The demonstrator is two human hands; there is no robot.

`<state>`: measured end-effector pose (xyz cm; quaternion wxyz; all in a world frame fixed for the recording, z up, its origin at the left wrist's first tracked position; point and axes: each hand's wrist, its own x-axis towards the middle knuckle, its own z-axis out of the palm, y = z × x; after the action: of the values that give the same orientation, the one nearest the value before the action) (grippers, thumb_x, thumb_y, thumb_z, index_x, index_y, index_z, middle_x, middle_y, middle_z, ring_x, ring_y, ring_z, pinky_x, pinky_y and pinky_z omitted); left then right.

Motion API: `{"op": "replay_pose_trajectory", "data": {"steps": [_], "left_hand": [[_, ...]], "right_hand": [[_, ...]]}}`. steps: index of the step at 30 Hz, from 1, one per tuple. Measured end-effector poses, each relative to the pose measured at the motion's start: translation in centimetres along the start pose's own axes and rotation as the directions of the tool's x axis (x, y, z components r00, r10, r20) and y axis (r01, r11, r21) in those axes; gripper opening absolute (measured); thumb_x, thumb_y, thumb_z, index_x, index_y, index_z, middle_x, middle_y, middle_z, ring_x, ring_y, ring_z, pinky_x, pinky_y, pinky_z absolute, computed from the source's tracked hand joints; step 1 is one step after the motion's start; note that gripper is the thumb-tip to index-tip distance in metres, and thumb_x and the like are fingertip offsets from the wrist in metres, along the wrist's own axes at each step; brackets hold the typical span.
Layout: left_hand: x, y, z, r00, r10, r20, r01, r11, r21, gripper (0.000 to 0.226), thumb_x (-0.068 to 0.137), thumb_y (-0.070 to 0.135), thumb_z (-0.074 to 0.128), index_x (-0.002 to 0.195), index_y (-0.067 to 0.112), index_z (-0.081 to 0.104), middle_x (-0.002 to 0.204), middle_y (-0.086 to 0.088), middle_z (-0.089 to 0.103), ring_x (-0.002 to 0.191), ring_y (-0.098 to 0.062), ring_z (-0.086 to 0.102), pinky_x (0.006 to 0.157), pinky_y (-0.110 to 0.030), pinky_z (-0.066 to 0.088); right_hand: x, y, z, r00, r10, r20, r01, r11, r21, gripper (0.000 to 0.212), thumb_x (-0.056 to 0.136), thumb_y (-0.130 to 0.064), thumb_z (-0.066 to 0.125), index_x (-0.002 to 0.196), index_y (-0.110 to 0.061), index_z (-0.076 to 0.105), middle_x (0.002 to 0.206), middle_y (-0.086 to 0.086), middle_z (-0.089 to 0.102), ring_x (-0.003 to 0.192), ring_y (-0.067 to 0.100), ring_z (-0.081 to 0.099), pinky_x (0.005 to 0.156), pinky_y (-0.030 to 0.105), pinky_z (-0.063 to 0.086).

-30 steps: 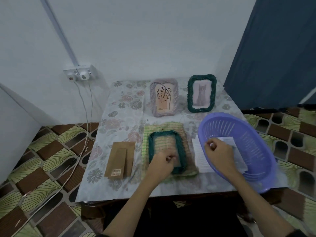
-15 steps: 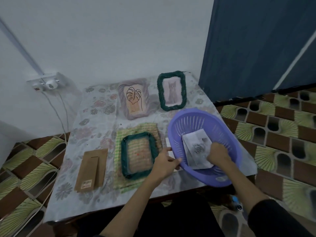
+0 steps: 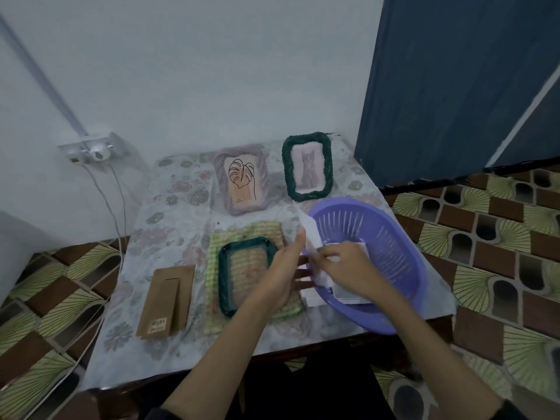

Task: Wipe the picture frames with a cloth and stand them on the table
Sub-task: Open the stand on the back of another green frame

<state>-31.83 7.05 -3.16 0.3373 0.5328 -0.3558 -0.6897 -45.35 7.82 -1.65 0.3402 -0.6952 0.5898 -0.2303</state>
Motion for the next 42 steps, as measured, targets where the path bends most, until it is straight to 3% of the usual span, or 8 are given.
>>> {"op": "replay_pose_trajectory", "data": {"steps": [5,7,11,15,19,26,31,42], "left_hand": [[-1.0,-0.7,-2.9,0.949,0.033,-0.313,-0.034,0.999,0.004,0.019,0.099,0.019,0.045,0.110,0.011,0.057,0.102,-0.011,0.064,0.084,-0.023,0.059,0.064,-0.031,0.047],[-1.7,-0.8,-5.0,0.954,-0.018,-0.298,-0.010,0.996,-0.093,0.023,0.100,0.017,0.043,0.120,0.011,0.051,0.105,-0.008,0.062,0.089,-0.025,0.059,0.076,-0.042,0.052],[-2.2,-0.9,-8.6,0.969,-0.004,-0.248,-0.030,0.991,-0.130,0.021,0.099,0.014,0.046,0.119,0.012,0.052,0.106,-0.005,0.062,0.090,-0.025,0.060,0.060,-0.038,0.059],[-0.8,-2.3,-12.3,0.931,0.137,-0.339,-0.056,0.970,0.239,0.015,0.094,0.008,0.053,0.107,0.009,0.060,0.114,-0.011,0.066,0.097,-0.025,0.063,0.082,-0.042,0.055],[0.2,-4.0,-15.0,0.877,0.253,-0.410,0.009,0.842,0.539,0.009,0.086,0.011,0.065,0.095,0.009,0.063,0.091,-0.007,0.066,0.080,-0.015,0.059,0.070,-0.022,0.048],[2.0,-6.5,-15.8,0.889,0.267,-0.372,0.080,0.709,0.700,0.027,0.083,0.015,0.070,0.109,0.006,0.064,0.080,-0.002,0.058,0.079,-0.016,0.056,0.075,-0.025,0.048],[2.1,-6.8,-16.2,0.923,0.221,-0.314,0.080,0.688,0.721,0.053,0.082,0.015,0.071,0.131,0.010,0.051,0.092,-0.005,0.061,0.084,-0.017,0.059,0.075,-0.023,0.047],[1.5,-7.6,-16.3,0.938,0.262,-0.228,0.030,0.591,0.806,0.052,0.081,0.010,0.072,0.128,0.003,0.054,0.117,-0.012,0.060,0.094,-0.013,0.057,0.079,-0.012,0.043]], "right_hand": [[0.1,-1.6,4.3,0.995,-0.005,-0.099,0.024,0.981,0.194,0.026,0.094,-0.015,0.050,0.115,-0.007,0.064,0.114,0.001,0.063,0.102,0.012,0.057,0.085,0.018,0.042],[0.7,-1.7,5.6,0.982,0.110,-0.151,-0.077,0.975,0.208,0.033,0.090,-0.015,0.058,0.121,-0.008,0.056,0.115,0.005,0.058,0.101,0.019,0.057,0.086,0.027,0.044],[2.4,-2.3,8.4,0.965,0.260,-0.025,-0.243,0.928,0.281,0.012,0.082,-0.011,0.067,0.076,-0.012,0.057,0.091,0.012,0.066,0.079,0.022,0.058,0.070,0.033,0.048],[4.4,-2.4,11.0,0.957,0.283,-0.063,-0.258,0.930,0.262,0.027,0.082,-0.011,0.066,0.062,-0.012,0.048,0.065,0.005,0.054,0.069,0.021,0.051,0.057,0.025,0.035],[5.6,-1.4,13.3,0.949,0.314,-0.029,-0.307,0.941,0.142,0.016,0.085,-0.013,0.061,0.079,0.001,0.057,0.078,0.015,0.061,0.077,0.028,0.057,0.066,0.029,0.041],[5.5,0.3,15.8,0.950,0.310,-0.046,-0.312,0.949,-0.038,0.021,0.087,-0.010,0.055,0.071,-0.008,0.043,0.065,0.005,0.046,0.065,0.021,0.044,0.055,0.029,0.032],[5.4,0.7,15.9,0.958,0.284,-0.048,-0.287,0.953,-0.097,0.007,0.087,-0.010,0.056,0.091,-0.006,0.051,0.080,0.009,0.054,0.075,0.025,0.054,0.062,0.032,0.043],[4.5,1.4,15.5,0.989,0.147,0.018,-0.143,0.980,-0.137,0.039,0.091,-0.006,0.050,0.129,-0.006,0.050,0.127,0.007,0.046,0.111,0.024,0.049,0.092,0.032,0.044]]}}
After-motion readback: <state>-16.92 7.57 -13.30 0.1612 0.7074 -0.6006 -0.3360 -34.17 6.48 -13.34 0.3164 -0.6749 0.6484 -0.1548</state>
